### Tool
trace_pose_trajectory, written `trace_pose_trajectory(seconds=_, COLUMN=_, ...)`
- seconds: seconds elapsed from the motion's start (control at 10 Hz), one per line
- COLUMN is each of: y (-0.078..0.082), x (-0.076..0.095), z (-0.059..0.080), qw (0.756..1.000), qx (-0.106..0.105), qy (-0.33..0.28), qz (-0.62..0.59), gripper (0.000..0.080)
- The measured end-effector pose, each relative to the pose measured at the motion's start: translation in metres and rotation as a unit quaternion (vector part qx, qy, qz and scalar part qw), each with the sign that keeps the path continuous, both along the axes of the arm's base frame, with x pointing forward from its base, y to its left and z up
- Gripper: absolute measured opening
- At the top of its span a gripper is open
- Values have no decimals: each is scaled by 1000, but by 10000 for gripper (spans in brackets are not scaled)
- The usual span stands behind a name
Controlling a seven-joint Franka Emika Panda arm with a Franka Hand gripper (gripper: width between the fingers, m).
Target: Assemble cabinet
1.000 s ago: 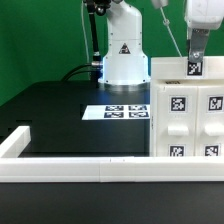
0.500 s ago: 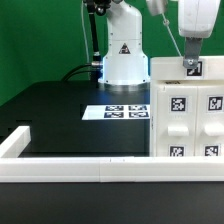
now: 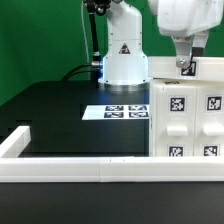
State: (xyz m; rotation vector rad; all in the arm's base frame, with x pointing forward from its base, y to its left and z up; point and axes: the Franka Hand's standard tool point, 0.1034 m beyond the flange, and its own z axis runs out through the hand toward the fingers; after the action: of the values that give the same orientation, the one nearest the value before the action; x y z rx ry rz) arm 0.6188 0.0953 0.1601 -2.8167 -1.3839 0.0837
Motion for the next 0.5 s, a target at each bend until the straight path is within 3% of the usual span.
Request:
trace_pose_trajectory(seconds=0.3, y=2, x=0, z=-1, qw=975, qx=34, qy=15, qz=-219, gripper=548)
trace_pose_trajectory(seconds=0.5, y=2, x=0, z=-1, qw=959, qx=29, qy=16, qz=-283, gripper=548)
